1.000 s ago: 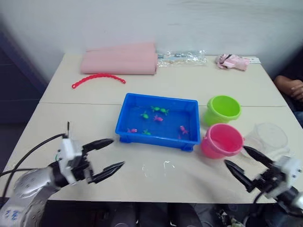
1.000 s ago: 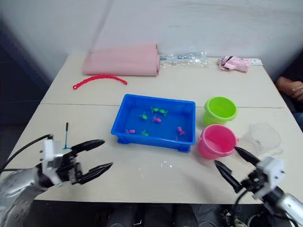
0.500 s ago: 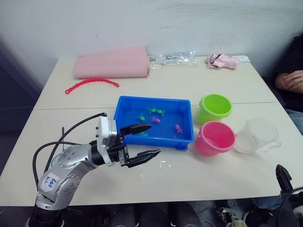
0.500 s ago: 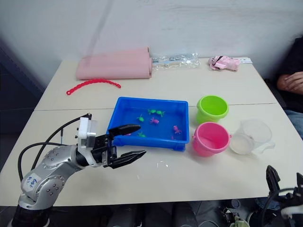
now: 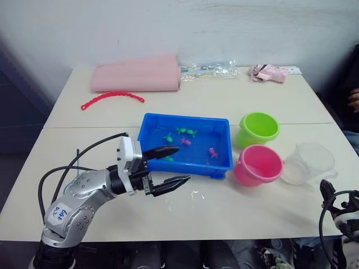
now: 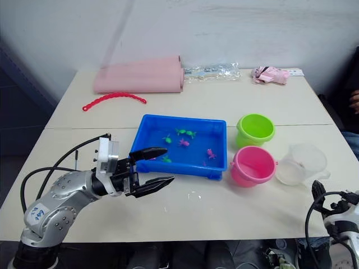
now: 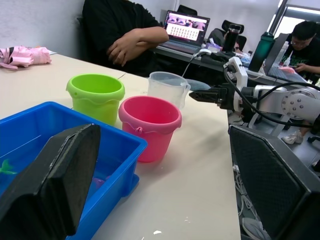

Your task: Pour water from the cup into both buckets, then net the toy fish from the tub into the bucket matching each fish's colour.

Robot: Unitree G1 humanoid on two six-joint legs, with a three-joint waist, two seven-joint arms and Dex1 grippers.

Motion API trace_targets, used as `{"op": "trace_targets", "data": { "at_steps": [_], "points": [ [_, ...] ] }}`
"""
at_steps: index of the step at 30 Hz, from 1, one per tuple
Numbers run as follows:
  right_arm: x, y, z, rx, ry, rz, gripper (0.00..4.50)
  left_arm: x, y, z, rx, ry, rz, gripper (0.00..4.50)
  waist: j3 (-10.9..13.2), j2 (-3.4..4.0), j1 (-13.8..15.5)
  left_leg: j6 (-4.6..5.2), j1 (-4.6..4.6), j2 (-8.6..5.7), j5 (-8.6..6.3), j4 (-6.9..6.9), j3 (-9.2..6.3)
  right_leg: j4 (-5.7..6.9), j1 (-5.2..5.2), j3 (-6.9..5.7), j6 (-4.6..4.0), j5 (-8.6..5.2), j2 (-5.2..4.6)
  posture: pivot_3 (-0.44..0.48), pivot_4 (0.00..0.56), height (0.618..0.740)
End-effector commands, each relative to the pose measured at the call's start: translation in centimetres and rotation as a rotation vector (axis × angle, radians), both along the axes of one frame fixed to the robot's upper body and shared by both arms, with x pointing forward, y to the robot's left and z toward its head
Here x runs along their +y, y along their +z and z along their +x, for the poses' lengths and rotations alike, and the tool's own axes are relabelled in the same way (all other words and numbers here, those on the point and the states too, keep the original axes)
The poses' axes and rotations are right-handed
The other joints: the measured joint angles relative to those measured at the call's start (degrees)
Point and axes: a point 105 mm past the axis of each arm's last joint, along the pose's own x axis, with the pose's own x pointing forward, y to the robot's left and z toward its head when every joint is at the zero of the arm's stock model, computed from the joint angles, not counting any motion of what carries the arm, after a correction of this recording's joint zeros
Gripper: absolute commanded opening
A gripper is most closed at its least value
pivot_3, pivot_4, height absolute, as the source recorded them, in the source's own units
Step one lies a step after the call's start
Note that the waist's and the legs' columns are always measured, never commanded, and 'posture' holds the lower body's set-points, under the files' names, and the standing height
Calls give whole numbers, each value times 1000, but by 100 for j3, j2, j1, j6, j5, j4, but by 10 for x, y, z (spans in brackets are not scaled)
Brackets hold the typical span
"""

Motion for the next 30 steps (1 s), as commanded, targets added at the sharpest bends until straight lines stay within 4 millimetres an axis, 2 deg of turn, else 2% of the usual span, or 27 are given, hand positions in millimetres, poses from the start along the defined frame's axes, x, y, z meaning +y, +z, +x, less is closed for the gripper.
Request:
{"op": "trace_targets", "data": {
  "at_steps": [1,7,30],
  "points": [
    [-10,2,1,2,-40,-37,4500,-3,13,-5,-82,-16,4,4443,0,0,0,0,0,0,0,1,1,0,0,0,0,0,0,0,150,740],
    [-13,-6,10,-11,-54,-29,4500,-2,15,-3,-94,-23,14,4443,0,0,-7,-12,0,0,7,0,2,0,0,1,0,0,3,0,150,740],
    [-28,-11,56,-78,-66,-47,4500,-3,18,5,-125,-27,22,4443,2,1,-26,-28,4,21,11,-1,22,-2,-8,41,4,2,42,0,150,740]
  ]
}}
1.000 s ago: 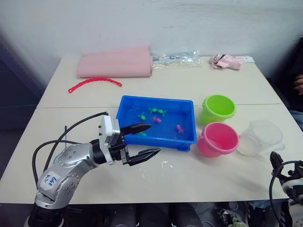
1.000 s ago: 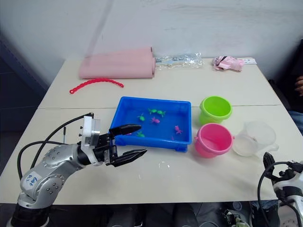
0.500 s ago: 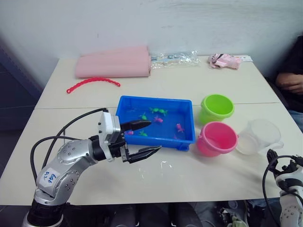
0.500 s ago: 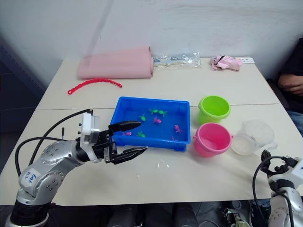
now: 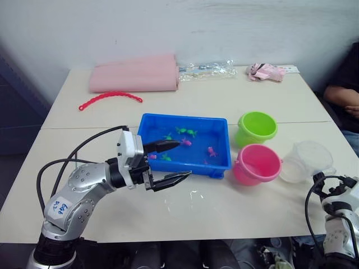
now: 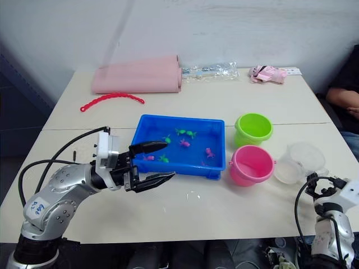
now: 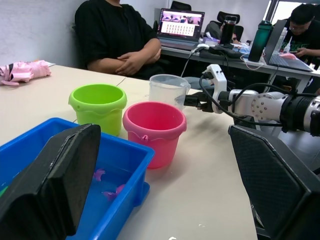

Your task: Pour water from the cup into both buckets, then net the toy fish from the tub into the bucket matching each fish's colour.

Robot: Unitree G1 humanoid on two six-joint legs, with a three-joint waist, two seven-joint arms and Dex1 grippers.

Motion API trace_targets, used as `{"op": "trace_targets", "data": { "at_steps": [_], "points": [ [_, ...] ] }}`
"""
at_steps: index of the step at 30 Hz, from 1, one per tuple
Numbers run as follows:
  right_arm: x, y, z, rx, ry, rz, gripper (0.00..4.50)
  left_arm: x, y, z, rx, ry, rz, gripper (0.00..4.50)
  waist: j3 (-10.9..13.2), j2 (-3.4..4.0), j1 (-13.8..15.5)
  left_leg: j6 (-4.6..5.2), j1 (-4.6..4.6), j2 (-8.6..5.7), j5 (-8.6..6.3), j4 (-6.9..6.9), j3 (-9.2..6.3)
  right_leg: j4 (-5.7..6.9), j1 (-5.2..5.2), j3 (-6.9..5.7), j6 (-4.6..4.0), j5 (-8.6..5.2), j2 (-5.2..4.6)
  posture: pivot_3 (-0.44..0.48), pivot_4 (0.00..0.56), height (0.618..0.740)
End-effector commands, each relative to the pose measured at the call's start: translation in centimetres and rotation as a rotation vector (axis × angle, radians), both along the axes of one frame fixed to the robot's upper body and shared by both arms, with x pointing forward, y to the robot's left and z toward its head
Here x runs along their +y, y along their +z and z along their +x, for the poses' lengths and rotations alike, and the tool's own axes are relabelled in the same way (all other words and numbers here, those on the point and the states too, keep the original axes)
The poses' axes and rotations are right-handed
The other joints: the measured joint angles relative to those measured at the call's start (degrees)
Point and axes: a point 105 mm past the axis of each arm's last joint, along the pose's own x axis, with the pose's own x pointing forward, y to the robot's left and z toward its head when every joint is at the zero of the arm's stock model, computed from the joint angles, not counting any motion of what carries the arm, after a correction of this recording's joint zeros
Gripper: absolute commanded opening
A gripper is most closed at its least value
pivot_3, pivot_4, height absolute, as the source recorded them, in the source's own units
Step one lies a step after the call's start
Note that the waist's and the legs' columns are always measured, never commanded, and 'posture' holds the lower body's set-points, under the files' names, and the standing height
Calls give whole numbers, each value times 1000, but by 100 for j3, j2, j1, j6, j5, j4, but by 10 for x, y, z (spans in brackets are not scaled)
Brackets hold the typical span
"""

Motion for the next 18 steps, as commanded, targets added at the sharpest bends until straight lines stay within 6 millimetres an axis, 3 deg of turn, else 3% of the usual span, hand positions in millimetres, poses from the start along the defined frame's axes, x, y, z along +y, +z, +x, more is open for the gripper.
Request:
{"op": "trace_targets", "data": {
  "at_steps": [1,5,9,15,18],
  "points": [
    [-4,9,5,-42,5,-31,4500,0,5,-1,-38,-4,-3,4443,0,0,-1,-2,0,4,0,0,0,-2,0,0,0,0,3,0,150,740],
    [0,9,13,-69,31,-22,4500,0,5,0,-44,2,-2,4443,1,-1,-22,-4,0,8,1,0,5,-3,-1,5,0,0,7,0,150,740],
    [7,14,18,-122,86,-18,3213,2,5,0,-46,10,-2,4500,1,0,-49,-6,0,9,1,0,6,-3,-3,6,0,0,7,0,150,740],
    [7,18,18,-147,101,-25,122,3,3,1,-44,19,-5,4500,1,0,-60,-7,-1,10,1,0,6,-4,-3,5,0,0,6,0,150,740],
    [4,26,15,-170,100,-41,54,3,3,1,-44,25,-14,4500,3,3,-78,-8,-1,10,1,-1,6,-4,-4,6,0,0,5,0,150,740]
  ]
}}
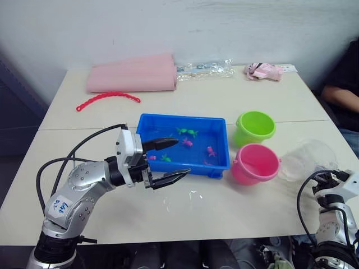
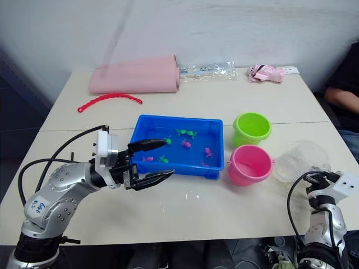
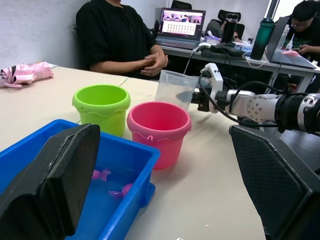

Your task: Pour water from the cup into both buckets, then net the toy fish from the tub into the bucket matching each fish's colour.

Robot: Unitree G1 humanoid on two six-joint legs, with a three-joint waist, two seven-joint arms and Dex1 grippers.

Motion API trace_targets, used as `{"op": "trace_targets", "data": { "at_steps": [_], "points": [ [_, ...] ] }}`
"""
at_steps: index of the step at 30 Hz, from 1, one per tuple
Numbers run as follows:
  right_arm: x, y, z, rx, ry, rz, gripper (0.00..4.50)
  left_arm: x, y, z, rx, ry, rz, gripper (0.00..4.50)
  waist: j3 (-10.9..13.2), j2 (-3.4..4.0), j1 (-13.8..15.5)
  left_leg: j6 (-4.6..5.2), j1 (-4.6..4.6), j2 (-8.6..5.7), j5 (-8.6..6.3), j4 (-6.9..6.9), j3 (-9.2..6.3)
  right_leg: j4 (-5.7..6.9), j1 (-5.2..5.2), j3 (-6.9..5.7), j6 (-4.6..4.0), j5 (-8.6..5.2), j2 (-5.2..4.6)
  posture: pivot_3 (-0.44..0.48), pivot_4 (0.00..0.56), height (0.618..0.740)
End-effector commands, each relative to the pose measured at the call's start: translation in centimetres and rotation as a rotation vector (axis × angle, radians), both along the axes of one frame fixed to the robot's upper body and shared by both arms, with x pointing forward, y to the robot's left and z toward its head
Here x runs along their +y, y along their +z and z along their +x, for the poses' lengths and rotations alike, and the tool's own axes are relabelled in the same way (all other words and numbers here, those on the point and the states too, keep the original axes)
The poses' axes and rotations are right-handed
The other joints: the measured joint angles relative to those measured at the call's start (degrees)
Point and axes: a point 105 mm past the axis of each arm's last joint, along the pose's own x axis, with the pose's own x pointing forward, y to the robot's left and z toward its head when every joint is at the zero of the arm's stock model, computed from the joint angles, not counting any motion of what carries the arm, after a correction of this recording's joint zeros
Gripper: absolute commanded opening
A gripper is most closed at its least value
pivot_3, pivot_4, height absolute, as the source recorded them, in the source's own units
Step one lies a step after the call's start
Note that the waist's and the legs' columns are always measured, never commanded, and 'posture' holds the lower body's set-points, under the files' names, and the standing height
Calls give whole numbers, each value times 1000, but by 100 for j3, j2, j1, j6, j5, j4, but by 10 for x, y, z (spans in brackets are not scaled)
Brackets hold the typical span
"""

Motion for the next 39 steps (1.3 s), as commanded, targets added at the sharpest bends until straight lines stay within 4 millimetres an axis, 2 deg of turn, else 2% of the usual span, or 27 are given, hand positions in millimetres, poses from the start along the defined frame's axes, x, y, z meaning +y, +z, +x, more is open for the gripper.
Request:
{"op": "trace_targets", "data": {
  "at_steps": [1,4,9,13,17,20,28,39],
  "points": [
    [-10,27,-4,-81,-15,-58,54,0,5,-2,-34,7,-17,4500,1,2,-10,0,0,0,0,-1,0,0,0,1,0,0,0,0,150,740],
    [-12,38,-8,-91,-12,-104,54,1,4,-2,-34,10,-21,4500,4,7,-31,-1,-1,1,-1,-3,1,0,-3,1,0,0,0,0,150,740],
    [-13,74,-17,-89,29,-289,54,3,3,-1,-30,13,-21,4500,10,17,-39,-2,-3,0,-1,-4,5,-1,-7,3,0,0,-2,0,150,740],
    [-4,107,-20,-40,118,-543,54,2,-1,1,-19,-2,-17,4500,10,17,-38,-3,-2,2,-2,-6,9,-1,-10,5,1,0,0,0,150,740],
    [4,124,-21,15,172,-731,54,1,-3,4,-13,-20,-13,4500,13,13,-39,-5,-1,9,-3,-6,16,-2,-15,8,1,0,6,0,150,740],
    [11,139,-20,14,177,-803,54,-1,-4,6,-7,-42,-15,4500,14,10,-35,-7,-2,10,-2,-6,19,-1,-17,9,1,0,7,0,150,740],
    [40,160,-12,24,210,-1062,54,-4,-6,14,-2,-86,1,4500,20,0,-32,-9,-4,11,-1,-4,30,1,-27,15,3,1,11,0,150,740],
    [62,165,1,20,195,-1254,54,-11,-9,17,-4,-111,-2,4500,24,-7,-31,-10,-4,12,0,-3,44,1,-35,12,6,2,12,0,150,740]
  ]
}}
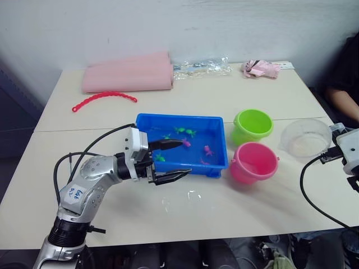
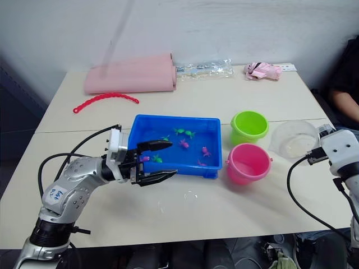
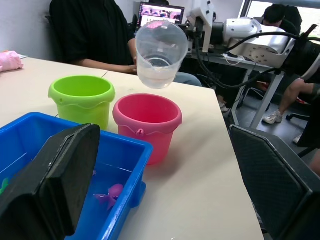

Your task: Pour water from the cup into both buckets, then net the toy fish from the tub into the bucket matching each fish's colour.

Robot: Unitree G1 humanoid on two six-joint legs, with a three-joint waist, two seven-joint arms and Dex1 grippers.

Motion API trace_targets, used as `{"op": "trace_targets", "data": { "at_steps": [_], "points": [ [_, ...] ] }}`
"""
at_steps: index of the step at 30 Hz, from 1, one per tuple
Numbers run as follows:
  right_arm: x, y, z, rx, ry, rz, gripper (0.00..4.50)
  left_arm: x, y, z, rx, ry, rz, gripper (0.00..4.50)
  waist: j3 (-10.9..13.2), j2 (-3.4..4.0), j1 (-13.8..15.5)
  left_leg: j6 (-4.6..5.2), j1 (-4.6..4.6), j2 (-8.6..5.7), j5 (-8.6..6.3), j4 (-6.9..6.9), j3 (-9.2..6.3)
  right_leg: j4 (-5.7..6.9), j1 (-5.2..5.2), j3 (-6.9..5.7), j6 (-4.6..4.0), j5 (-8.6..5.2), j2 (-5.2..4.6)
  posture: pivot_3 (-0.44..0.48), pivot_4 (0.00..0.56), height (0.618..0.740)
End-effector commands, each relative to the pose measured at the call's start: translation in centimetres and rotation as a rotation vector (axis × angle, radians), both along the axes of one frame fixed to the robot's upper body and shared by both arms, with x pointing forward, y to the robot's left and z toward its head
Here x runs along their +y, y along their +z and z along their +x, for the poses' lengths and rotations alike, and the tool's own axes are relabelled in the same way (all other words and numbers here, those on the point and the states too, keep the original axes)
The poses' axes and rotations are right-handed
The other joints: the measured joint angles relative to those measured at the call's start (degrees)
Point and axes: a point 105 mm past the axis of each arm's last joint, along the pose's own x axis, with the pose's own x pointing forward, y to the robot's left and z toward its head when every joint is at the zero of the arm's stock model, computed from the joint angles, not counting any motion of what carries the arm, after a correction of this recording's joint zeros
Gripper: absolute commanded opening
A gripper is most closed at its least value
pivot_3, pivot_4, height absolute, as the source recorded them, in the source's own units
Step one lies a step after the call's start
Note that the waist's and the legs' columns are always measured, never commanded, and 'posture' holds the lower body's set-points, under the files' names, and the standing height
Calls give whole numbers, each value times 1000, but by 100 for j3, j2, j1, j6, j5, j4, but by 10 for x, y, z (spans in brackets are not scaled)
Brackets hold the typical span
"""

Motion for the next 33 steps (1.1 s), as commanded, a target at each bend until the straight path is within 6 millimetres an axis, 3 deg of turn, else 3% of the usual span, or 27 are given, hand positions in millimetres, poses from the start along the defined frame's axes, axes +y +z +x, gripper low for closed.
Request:
{"op": "trace_targets", "data": {
  "at_steps": [1,33],
  "points": [
    [15,22,1,-89,41,-127,54,-3,6,-1,-40,-14,-10,4500,0,0,-2,0,0,0,0,0,2,0,-1,0,0,0,0,0,150,740],
    [37,38,5,-226,123,-555,54,-6,8,2,-38,-1,-36,4500,4,-7,-7,-2,3,6,3,10,16,5,-3,1,3,2,6,0,150,740]
  ]
}}
